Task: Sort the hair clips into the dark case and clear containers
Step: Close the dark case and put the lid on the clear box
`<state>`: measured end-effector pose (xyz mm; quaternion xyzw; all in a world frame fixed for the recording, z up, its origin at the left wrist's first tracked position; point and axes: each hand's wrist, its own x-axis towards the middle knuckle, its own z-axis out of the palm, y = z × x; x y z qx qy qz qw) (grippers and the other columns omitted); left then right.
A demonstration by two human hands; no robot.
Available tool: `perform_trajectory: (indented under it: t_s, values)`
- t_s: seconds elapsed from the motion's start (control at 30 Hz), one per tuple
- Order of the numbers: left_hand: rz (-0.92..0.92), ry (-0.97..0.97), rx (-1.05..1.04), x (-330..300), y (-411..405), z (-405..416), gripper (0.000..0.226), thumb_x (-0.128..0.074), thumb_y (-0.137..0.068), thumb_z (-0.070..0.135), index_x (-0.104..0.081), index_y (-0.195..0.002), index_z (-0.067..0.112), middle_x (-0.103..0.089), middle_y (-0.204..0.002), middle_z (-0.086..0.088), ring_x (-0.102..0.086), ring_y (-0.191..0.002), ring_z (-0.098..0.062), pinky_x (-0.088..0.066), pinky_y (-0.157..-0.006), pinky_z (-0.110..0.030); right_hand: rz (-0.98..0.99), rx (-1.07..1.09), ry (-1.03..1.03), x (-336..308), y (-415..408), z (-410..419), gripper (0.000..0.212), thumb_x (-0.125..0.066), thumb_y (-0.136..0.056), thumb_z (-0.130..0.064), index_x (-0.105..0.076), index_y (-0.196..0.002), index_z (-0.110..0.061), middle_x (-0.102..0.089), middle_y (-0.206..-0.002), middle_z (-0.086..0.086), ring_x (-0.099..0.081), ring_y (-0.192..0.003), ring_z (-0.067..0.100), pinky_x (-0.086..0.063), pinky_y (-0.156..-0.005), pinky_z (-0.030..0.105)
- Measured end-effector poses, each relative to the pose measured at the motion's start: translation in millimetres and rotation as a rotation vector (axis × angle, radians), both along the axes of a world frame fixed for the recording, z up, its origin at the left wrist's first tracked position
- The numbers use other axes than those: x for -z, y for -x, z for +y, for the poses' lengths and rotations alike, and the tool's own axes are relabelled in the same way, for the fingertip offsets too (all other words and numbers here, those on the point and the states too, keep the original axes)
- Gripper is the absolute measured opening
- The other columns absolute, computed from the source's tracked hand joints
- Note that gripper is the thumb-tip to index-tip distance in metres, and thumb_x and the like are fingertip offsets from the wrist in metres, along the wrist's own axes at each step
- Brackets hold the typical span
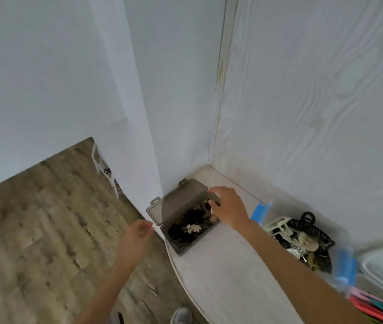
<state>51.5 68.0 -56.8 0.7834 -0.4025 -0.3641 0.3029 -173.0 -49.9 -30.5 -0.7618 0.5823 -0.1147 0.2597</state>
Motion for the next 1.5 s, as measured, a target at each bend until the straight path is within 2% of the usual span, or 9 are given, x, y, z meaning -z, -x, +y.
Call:
perform_trajectory:
  t_s: [0.13,0.37,0.43,0.67,0.77,0.87,1.1,1.3,1.5]
  values:
    - [0.183,-0.159,-0.074,16.2,6.3,-12.4,0.033,-0.052,-0.092,0.038,-0.056,-0.111,0.011,-0.059,-0.108,-0.007,-0.06,-0.104,-0.029,-0.047,-0.095,-0.047,0.079,0.026,-0.354,8.5,8.5,-9.9,0.056,-0.03,-0.101,-0.031,-0.012,-0.149,-0.009,-0.018,-0.155,0.012,-0.02,-0.142,0.027,-0.02,-0.114,0.035]
    - [0.425,-0.249,-0.149,20.0,14.2,-27.5,0.028,-0.055,-0.093,0.019,-0.06,-0.115,0.003,-0.061,-0.1,-0.008,-0.058,-0.092,-0.019,-0.047,-0.074,-0.028,0.358,0.001,-0.487,-1.5,21.7,4.2,0.046,-0.022,-0.1,-0.043,-0.051,-0.096,-0.007,-0.059,-0.097,0.011,-0.056,-0.099,0.028,-0.039,-0.08,0.031]
    - [0.471,-0.294,-0.079,10.3,11.9,-25.7,0.02,-0.056,-0.091,0.017,-0.06,-0.108,0.006,-0.062,-0.094,-0.005,-0.062,-0.078,-0.01,-0.048,-0.063,-0.019,0.341,0.011,-0.511,-4.7,23.8,3.6,0.049,-0.021,-0.101,-0.042,-0.049,-0.116,-0.004,-0.056,-0.117,0.016,-0.053,-0.11,0.028,-0.039,-0.088,0.032]
    - [0.388,-0.004,-0.096,-2.9,10.8,-46.7,0.046,-0.062,-0.076,-0.015,-0.057,-0.118,0.004,-0.063,-0.107,-0.009,-0.057,-0.089,-0.018,-0.046,-0.076,-0.024,-0.739,0.539,-0.835,-2.0,18.5,-4.0,0.058,-0.029,-0.098,-0.048,-0.025,-0.145,-0.014,-0.042,-0.143,0.009,-0.046,-0.118,0.025,-0.037,-0.098,0.033]
    - [0.369,0.165,-0.087,-15.5,15.8,-55.8,0.036,-0.063,-0.08,-0.01,-0.059,-0.114,0.001,-0.064,-0.104,-0.01,-0.061,-0.081,-0.013,-0.052,-0.064,-0.011,-0.869,0.496,-0.823,-5.5,27.5,-1.2,0.056,-0.026,-0.096,-0.054,-0.034,-0.141,-0.022,-0.05,-0.133,0.008,-0.046,-0.111,0.022,-0.033,-0.098,0.036]
    - [0.096,0.292,0.063,-15.9,14.4,-60.7,0.02,-0.065,-0.085,0.012,-0.066,-0.104,0.015,-0.069,-0.095,0.001,-0.063,-0.085,-0.01,-0.054,-0.084,-0.03,-0.857,0.396,-0.747,-12.2,27.1,4.8,0.056,-0.034,-0.092,-0.056,-0.042,-0.136,-0.022,-0.05,-0.128,0.002,-0.045,-0.116,0.017,-0.031,-0.103,0.037]
    - [-0.55,0.434,0.556,-27.7,18.2,-32.4,0.027,-0.053,-0.089,0.042,-0.06,-0.114,0.035,-0.062,-0.104,0.022,-0.051,-0.078,0.008,-0.037,-0.063,-0.006,-0.329,-0.065,-0.067,-25.3,44.9,27.0,0.067,-0.074,-0.077,-0.03,-0.041,-0.135,-0.038,-0.043,-0.136,-0.019,-0.034,-0.125,-0.001,-0.025,-0.11,0.026]
    - [-0.699,0.322,0.832,4.4,26.9,3.9,0.063,-0.019,-0.092,0.062,-0.057,-0.127,0.024,-0.059,-0.129,0.006,-0.06,-0.113,-0.012,-0.053,-0.087,-0.028,0.328,-0.519,0.162,-2.7,57.9,48.0,0.075,-0.061,-0.087,-0.035,-0.017,-0.148,-0.031,-0.019,-0.156,-0.002,-0.023,-0.141,0.017,-0.013,-0.115,0.033]
    - [-0.878,0.243,0.876,36.2,39.4,20.1,0.055,-0.011,-0.1,0.042,-0.04,-0.138,0.017,-0.044,-0.143,-0.005,-0.039,-0.133,-0.021,-0.022,-0.113,-0.037,0.706,-0.537,0.199,20.1,49.3,70.2,0.089,-0.056,-0.089,-0.039,0.006,-0.149,-0.019,0.004,-0.158,0.008,-0.003,-0.146,0.029,0.0,-0.116,0.051]
